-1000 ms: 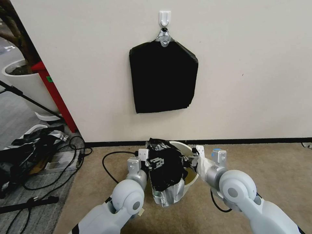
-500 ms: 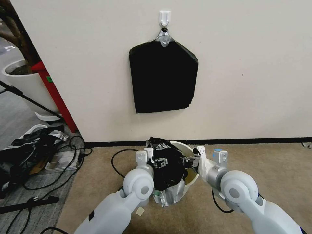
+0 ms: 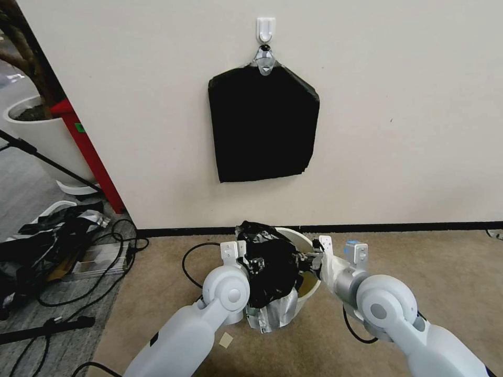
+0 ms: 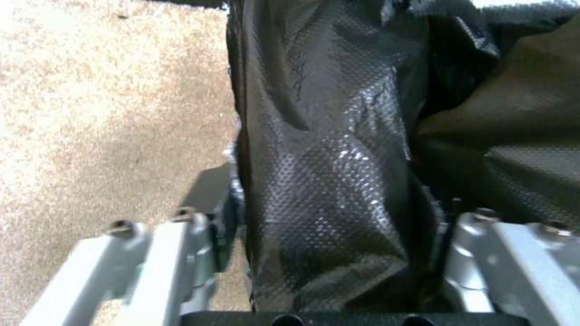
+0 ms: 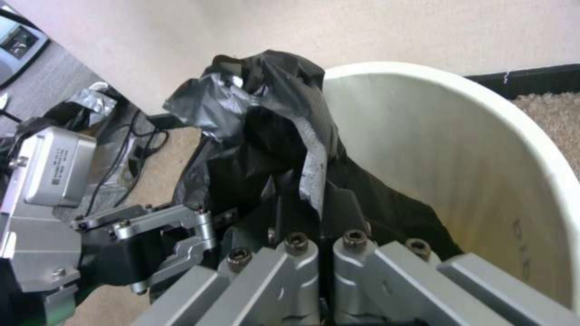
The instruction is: Place a trash bag onto the trash bin.
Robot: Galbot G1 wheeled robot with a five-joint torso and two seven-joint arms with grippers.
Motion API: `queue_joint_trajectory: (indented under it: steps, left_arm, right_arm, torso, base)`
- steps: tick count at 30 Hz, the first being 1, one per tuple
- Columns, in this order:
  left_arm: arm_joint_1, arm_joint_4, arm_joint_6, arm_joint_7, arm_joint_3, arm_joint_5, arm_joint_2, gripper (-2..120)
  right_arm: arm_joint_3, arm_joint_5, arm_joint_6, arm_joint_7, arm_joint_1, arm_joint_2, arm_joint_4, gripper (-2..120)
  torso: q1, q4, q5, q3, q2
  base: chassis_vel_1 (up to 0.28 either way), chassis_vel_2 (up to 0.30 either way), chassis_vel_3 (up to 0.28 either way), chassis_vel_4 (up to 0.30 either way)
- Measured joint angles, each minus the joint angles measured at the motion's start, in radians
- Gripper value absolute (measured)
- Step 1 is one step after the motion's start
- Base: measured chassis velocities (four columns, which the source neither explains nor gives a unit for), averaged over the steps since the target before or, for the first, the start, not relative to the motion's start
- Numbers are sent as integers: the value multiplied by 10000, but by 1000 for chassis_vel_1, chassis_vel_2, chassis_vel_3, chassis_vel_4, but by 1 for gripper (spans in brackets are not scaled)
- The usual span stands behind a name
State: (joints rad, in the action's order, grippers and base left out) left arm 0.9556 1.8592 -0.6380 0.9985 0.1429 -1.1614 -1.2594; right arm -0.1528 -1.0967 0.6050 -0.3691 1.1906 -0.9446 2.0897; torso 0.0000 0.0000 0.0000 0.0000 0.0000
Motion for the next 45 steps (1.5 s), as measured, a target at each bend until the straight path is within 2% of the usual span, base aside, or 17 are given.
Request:
queue_joint_trajectory:
  steps: [2, 4, 7, 11, 18, 20, 23, 27, 30, 31, 34, 35, 37, 38, 41, 43, 45]
  left_arm:
    - [-76, -98, -15, 53, 2, -116, -19, 46]
    - [-85, -117, -15, 61, 2, -133, -27, 42]
    - [-82, -201, -16, 98, 13, -179, -63, 27]
    - [-41, -230, -33, 231, -1, -180, -143, 15]
    - [-50, -375, -51, 494, 13, -204, -169, 11]
    - [-47, -523, 0, 634, -69, -361, -197, 4]
    - [48, -520, 112, 594, -154, -389, -151, 3]
    - [270, -423, 378, 90, -261, -215, 26, 3]
    - [607, -215, 592, -878, -349, 396, 284, 3]
    - [607, -215, 592, -878, -349, 396, 284, 3]
    - [1078, 176, 874, -1946, -485, 1337, 582, 3]
    - [1078, 176, 874, -1946, -485, 1337, 582, 3]
    - [1374, 551, 1240, -2687, -594, 1911, 763, 3]
    - [1374, 551, 1240, -2687, -594, 1911, 763, 3]
    - [1763, 1129, 1747, -3544, -794, 2564, 991, 3]
    - [1855, 1249, 1830, -3709, -844, 2707, 1050, 3]
    - [2271, 1666, 2084, -4437, -1078, 3113, 1303, 3]
  right_arm:
    - [0, -3, -8, 1, -1, 10, -18, 0]
    - [0, -3, -11, 2, -1, 11, -33, 0]
    - [-1, -2, -23, 13, -1, 12, -82, 0]
    - [6, 7, -37, 17, -1, 3, -110, 0]
    - [18, 60, -56, 22, -4, -26, -139, 0]
    - [54, 185, -121, 49, 37, -57, -198, 0]
    - [64, 274, -174, 90, 90, -70, -201, 0]
    - [91, 794, -362, 379, 169, -76, -186, 0]
    - [196, 1827, -785, 958, 216, -29, -29, 0]
    - [196, 1827, -785, 958, 216, -29, -29, 0]
    - [302, 2743, -1279, 1531, 145, 96, 244, 0]
    - [302, 2743, -1279, 1531, 145, 96, 244, 0]
    - [401, 3363, -1604, 1725, -53, 241, 352, 0]
    - [401, 3363, -1604, 1725, -53, 241, 352, 0]
    - [466, 3673, -1886, 1703, -427, 516, 411, 0]
    - [472, 3736, -1962, 1702, -528, 596, 394, 0]
    - [414, 3853, -2114, 1645, -904, 933, 276, 0]
  torso:
    - [0, 0, 0, 0, 0]
    - [0, 0, 0, 0, 0]
    - [0, 0, 0, 0, 0]
    - [0, 0, 0, 0, 0]
    - [0, 0, 0, 0, 0]
    - [0, 0, 0, -1, 1]
    - [0, -1, -1, -2, 3]
    - [0, 0, 0, -2, 3]
    - [0, 0, -1, 0, 2]
    - [0, 0, -1, 0, 2]
    - [0, -2, -2, 1, 2]
    - [0, -2, -2, 1, 2]
    - [0, 1, -1, 1, 1]
    - [0, 1, -1, 1, 1]
    - [0, 0, 0, 1, 2]
    - [0, 0, -1, 0, 1]
    - [0, 1, 2, 0, 1]
  base:
    - [0, 0, 0, 0]
    - [0, 0, 0, 0]
    - [0, 0, 0, 0]
    - [0, 0, 0, 0]
    - [0, 0, 0, 0]
    - [0, 0, 0, 0]
    - [0, 0, 0, 0]
    - [0, 0, 0, 0]
    - [0, 0, 0, 0]
    - [0, 0, 0, 0]
    - [0, 0, 0, 0]
    - [0, 0, 0, 0]
    - [0, 0, 0, 0]
    - [0, 0, 0, 0]
    - [0, 0, 0, 0]
    - [0, 0, 0, 0]
    - [0, 0, 0, 0]
